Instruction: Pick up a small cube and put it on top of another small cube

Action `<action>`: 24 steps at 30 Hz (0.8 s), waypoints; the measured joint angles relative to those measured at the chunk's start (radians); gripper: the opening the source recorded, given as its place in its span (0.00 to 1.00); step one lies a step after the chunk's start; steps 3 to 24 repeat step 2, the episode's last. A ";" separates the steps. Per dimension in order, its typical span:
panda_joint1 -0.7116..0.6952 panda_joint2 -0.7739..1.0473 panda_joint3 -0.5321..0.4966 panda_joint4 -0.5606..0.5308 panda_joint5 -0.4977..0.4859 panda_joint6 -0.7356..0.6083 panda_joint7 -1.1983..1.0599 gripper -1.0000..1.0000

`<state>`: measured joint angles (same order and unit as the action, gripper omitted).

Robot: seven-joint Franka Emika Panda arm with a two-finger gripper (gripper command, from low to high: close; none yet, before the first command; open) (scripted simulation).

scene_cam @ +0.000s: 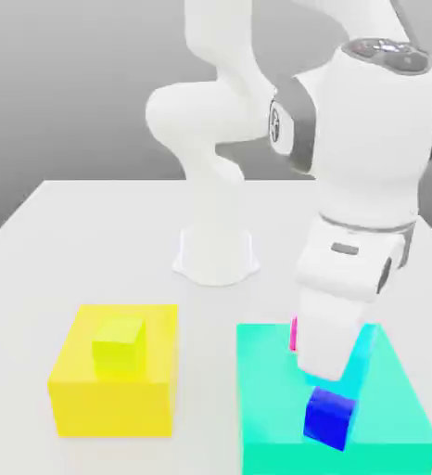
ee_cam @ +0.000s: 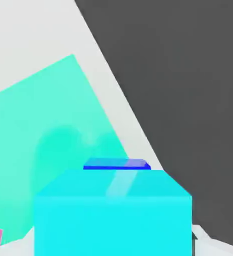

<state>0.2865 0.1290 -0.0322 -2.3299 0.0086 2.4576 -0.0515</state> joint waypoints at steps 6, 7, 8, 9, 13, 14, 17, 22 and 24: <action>0.000 0.000 0.000 0.000 0.000 0.000 0.000 1.00; 0.000 0.000 0.000 0.000 0.000 0.000 0.000 1.00; 0.000 0.000 0.000 0.000 0.000 0.000 0.000 1.00; 0.000 0.000 0.000 0.000 0.000 0.000 0.000 1.00; 0.000 0.000 0.000 0.000 0.000 0.000 0.000 1.00; 0.000 0.000 0.000 0.000 0.000 0.000 0.000 1.00; 0.000 0.000 0.000 0.000 0.000 0.000 0.000 1.00; 0.000 0.000 0.000 0.000 0.000 0.000 0.000 1.00; 0.000 0.000 0.000 0.000 0.000 0.000 0.000 1.00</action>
